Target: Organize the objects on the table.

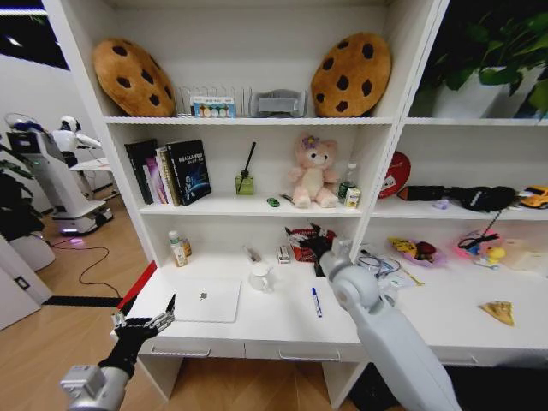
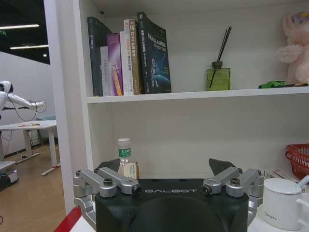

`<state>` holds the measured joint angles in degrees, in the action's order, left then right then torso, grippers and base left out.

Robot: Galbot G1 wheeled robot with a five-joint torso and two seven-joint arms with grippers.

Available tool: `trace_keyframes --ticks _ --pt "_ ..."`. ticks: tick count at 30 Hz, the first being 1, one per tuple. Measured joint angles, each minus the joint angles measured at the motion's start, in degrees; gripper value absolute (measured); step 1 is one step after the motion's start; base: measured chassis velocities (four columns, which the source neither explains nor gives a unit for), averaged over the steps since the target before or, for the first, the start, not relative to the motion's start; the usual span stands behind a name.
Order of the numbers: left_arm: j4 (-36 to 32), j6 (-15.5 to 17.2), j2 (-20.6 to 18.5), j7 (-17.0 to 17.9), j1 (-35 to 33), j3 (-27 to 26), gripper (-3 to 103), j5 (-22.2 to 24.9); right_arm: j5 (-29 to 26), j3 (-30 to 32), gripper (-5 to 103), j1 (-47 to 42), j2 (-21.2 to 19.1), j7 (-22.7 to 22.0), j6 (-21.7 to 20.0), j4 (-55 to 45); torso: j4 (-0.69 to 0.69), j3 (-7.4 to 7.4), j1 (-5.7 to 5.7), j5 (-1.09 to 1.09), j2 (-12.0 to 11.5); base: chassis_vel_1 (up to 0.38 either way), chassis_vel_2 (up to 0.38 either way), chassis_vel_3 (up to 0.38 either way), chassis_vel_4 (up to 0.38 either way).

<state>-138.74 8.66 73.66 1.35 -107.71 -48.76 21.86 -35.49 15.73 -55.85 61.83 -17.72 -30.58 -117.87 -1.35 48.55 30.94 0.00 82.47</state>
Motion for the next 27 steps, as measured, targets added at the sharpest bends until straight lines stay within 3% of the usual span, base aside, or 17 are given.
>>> trace_keyframes --ticks 7,19,22,24,27 --pt "0.0 0.0 0.0 0.0 0.0 0.0 100 0.0 -0.1 2.04 100 -5.74 4.71 -7.14 2.94 7.62 0.03 0.0 0.0 -0.01 -0.01 0.0 0.0 0.0 0.0" --pt "0.0 0.0 0.0 0.0 0.0 0.0 100 0.0 0.45 2.01 103 -7.94 9.52 -9.01 5.02 16.42 0.02 0.01 0.01 -0.01 -0.01 0.0 0.0 0.0 0.0" --pt "0.0 0.0 0.0 0.0 0.0 0.0 100 0.0 0.46 1.98 96 -7.77 10.04 -8.94 5.13 18.25 0.02 0.01 0.01 -0.01 -0.01 0.0 0.0 0.0 0.0" --pt "0.0 0.0 0.0 0.0 0.0 0.0 100 0.0 0.42 1.95 85 -7.18 10.31 -8.39 5.12 20.06 0.02 0.01 0.01 -0.01 -0.01 0.0 0.0 0.0 0.0" --pt "0.0 0.0 0.0 0.0 0.0 0.0 100 0.0 0.56 1.95 81 -6.77 10.48 -7.11 5.01 21.54 0.02 0.01 0.01 -0.01 -0.01 0.0 0.0 0.0 0.0"
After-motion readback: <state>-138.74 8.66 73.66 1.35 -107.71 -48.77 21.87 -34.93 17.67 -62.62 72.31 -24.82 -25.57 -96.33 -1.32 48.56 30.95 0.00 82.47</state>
